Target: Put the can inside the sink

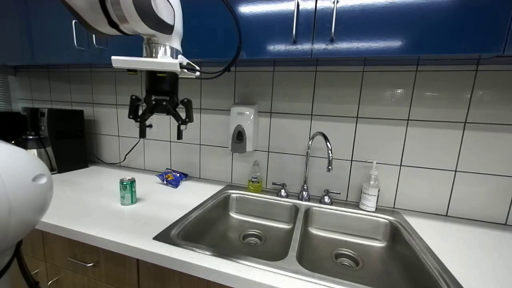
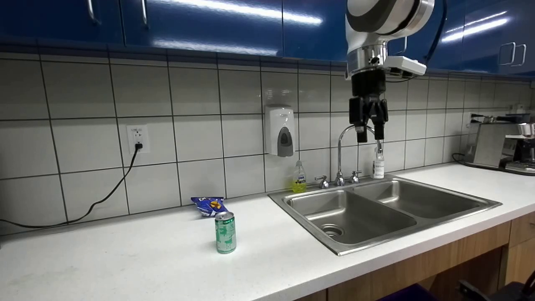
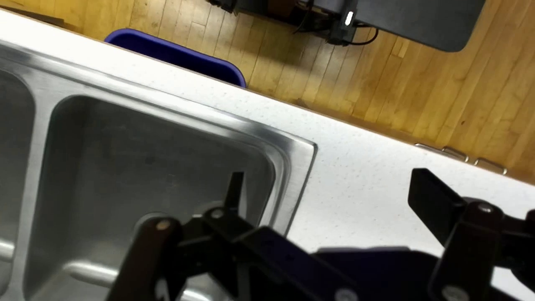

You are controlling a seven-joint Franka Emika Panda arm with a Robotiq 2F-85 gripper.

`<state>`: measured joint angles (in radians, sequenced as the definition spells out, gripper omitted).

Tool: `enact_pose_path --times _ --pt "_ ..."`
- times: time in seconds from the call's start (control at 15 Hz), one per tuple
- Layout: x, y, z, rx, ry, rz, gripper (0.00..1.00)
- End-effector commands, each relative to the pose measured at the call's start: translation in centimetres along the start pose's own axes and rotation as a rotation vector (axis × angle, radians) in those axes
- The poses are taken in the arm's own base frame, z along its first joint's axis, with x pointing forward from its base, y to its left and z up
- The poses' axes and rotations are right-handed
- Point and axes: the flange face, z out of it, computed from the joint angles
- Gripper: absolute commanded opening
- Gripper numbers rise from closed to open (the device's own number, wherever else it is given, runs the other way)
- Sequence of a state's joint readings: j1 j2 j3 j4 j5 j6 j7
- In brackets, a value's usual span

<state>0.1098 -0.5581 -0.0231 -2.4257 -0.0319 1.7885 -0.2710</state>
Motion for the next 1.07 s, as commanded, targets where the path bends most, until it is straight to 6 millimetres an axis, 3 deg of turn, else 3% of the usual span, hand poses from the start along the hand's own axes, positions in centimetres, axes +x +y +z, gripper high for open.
enact_pose_path --times 0.0,1.0 --pt "0.7 -2.7 1.3 0.046 -0.029 -0.124 1.0" --pt "10.1 -7.9 9.6 0.129 -0.01 -0.346 1.0"
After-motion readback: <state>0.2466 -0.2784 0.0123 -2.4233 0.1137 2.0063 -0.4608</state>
